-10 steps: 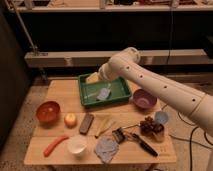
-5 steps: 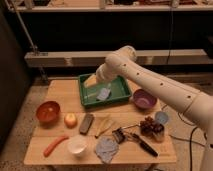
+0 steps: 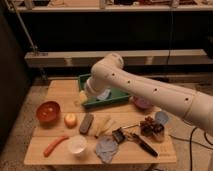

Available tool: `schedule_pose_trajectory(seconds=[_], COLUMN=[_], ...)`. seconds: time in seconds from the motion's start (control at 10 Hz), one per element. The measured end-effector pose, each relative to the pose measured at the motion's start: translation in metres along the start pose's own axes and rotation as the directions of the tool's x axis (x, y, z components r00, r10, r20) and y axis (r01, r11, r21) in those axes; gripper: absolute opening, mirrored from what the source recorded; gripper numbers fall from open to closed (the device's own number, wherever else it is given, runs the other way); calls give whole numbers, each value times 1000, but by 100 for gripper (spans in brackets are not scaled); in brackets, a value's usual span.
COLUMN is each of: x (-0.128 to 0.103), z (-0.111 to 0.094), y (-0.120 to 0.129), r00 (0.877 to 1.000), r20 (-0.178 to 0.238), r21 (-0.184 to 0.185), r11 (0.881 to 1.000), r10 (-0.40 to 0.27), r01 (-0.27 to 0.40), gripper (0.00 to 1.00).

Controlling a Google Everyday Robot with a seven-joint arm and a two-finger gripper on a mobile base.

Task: Place apple in purple bowl

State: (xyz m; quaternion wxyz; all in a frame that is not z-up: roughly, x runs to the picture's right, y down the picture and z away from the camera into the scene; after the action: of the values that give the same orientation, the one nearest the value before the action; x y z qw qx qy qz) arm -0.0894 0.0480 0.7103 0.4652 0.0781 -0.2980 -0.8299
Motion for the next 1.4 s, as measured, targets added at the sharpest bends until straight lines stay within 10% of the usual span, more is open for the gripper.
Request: schedule_pose_trajectory(seconds=[0.3,0.7,1.4], x=[-26,-48,-24], z=[42,103,139], y=[-20,-68,-81], r00=[997,970,956], r20=[-17,-47,-64], r21=[72,149,133], r11=[994,958,947], r10=[-81,-240,-285], r01=[82,244,291], gripper=[80,80,80])
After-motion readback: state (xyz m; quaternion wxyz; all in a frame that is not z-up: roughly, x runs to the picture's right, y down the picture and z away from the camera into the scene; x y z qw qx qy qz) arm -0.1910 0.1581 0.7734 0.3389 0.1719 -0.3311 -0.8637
